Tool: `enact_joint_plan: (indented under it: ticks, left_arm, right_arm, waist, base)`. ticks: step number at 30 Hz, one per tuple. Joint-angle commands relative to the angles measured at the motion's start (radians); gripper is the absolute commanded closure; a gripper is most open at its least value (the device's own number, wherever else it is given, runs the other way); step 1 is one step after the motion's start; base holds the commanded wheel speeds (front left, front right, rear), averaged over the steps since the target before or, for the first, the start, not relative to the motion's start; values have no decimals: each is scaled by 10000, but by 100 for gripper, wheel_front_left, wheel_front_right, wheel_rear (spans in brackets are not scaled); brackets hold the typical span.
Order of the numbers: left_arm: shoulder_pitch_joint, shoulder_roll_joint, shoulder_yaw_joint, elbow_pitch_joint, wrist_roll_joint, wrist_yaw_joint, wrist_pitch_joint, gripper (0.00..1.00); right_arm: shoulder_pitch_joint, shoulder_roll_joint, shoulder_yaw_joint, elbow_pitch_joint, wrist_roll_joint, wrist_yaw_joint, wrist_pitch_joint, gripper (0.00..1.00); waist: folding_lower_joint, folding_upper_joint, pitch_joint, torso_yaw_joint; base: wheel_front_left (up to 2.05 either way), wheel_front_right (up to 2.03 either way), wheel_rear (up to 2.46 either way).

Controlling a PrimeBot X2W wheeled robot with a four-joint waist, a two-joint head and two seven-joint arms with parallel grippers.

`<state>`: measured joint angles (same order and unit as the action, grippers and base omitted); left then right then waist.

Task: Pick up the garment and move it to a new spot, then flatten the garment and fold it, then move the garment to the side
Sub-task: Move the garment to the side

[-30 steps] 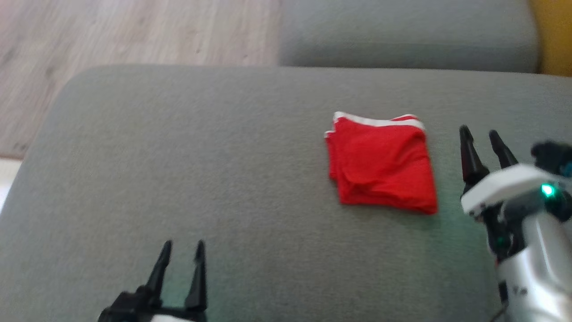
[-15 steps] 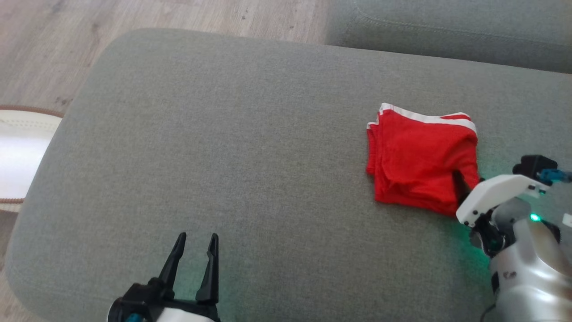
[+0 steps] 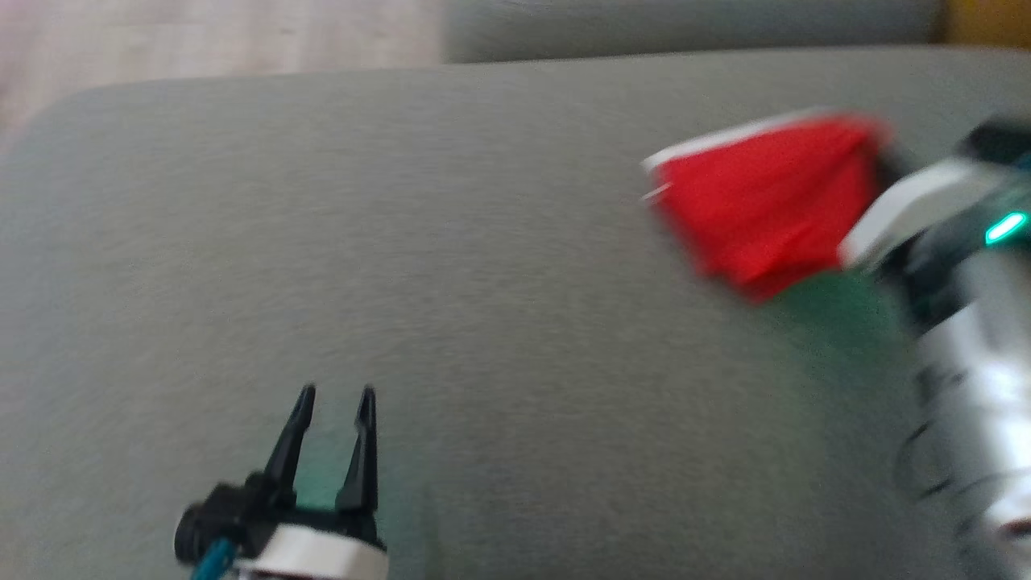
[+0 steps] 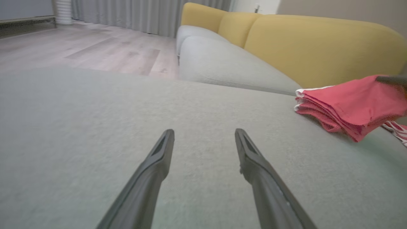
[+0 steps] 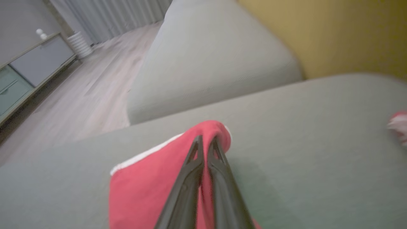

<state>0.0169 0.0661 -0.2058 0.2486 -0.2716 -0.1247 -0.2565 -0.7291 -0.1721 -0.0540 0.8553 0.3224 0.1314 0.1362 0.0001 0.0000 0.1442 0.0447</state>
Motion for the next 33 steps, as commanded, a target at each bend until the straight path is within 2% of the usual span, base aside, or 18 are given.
enact_joint_plan:
  ticks: [1, 5, 8, 14, 18, 22, 23, 24, 25, 26, 28, 30, 31, 33]
  left_arm:
    - [-619, 131, 165, -373, 98, -59, -53, 0]
    - [-1072, 302, -202, -410, 77, -59, -53, 0]
    - [-1273, 463, -446, -368, 54, -59, -53, 0]
    - [-1237, 718, -422, -314, 8, -59, -53, 0]
    - [-1090, 810, -217, -342, 3, -59, -53, 0]
    - [-972, 837, -26, -394, 27, -59, -53, 0]
    - [-952, 835, 17, -414, 45, -59, -53, 0]
    - [-937, 832, 46, -433, 61, -59, -53, 0]
    - [-923, 843, 62, -457, 77, -59, -53, 0]
    - [-923, 843, 62, -457, 77, -59, -53, 0]
    - [-906, 858, 89, -487, 102, -59, -53, 0]
    - [-886, 883, 114, -504, 121, -59, -53, 0]
    - [-873, 896, 140, -513, 127, -59, -53, 0]
    - [-854, 926, 167, -516, 142, -59, -53, 0]
  right_arm:
    - [-577, -424, 137, -461, -71, -7, 62, 100]
    - [-1089, -1486, -168, -610, -258, -7, 415, 100]
    - [-1336, -2170, -675, -493, -443, -7, 595, 100]
    - [-1442, -3079, -1701, -210, -990, -7, 789, 100]
    - [-1345, -3323, -2213, -158, -1178, -7, 1023, 100]
    - [-1206, -3418, -2317, -348, -1368, -7, 1514, 83]
    - [-1162, -3404, -2257, -453, -1355, -7, 1675, 84]
    - [-1129, -3323, -2212, -542, -1239, -7, 1909, 92]
    - [-1068, -3364, -2060, -719, -1335, -7, 2037, 82]
    - [-1068, -3364, -2060, -719, -1335, -7, 2037, 82]
    - [-903, -3469, -1686, -1101, -1601, -7, 2238, 100]
    - [-696, -3581, -1381, -1499, -1967, -7, 2357, 100]
    - [-579, -3644, -1203, -1711, -2212, -7, 2413, 94]
    - [-369, -3749, -940, -2129, -2685, -7, 2519, 67]
  waist:
    - [-1, 0, 588, -954]
    - [-1, 0, 1083, -1317]
    - [-1, 0, 1410, -1348]
    - [-1, 0, 1755, -1225]
    - [-1, 0, 1723, -1205]
    - [-1, 0, 1654, -1319]
    - [-1, 0, 1651, -1361]
    - [-1, 0, 1652, -1397]
    - [-1, 0, 1671, -1445]
    - [-1, 0, 1671, -1445]
    - [-1, 0, 1703, -1519]
    - [-1, 0, 1748, -1596]
    - [-1, 0, 1779, -1645]
    - [-1, 0, 1835, -1724]
  base:
    - [0, 0, 0]
    - [0, 0, 0]
    - [0, 0, 0]
    - [0, 0, 0]
    - [0, 0, 0]
    - [0, 0, 0]
    - [0, 0, 0]
    - [0, 0, 0]
    - [0, 0, 0]
    - [0, 0, 0]
    - [0, 0, 0]
    - [0, 0, 0]
    - [0, 0, 0]
    - [0, 0, 0]
